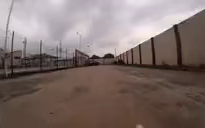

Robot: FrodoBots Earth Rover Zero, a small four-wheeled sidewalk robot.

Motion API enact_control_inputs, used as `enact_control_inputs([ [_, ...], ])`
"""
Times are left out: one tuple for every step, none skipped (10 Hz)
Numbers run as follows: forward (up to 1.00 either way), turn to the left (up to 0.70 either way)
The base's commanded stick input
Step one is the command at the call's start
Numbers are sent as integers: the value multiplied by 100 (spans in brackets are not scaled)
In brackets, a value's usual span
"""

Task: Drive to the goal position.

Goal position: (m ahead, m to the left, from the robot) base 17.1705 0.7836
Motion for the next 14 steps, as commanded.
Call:
enact_control_inputs([
  [70, 0],
  [70, 0],
  [70, 0],
  [70, 0],
  [70, 0],
  [70, 0],
  [70, 0],
  [70, 0],
  [70, 0],
  [70, 0],
  [70, 0],
  [70, 0],
  [70, 0],
  [70, 0],
])
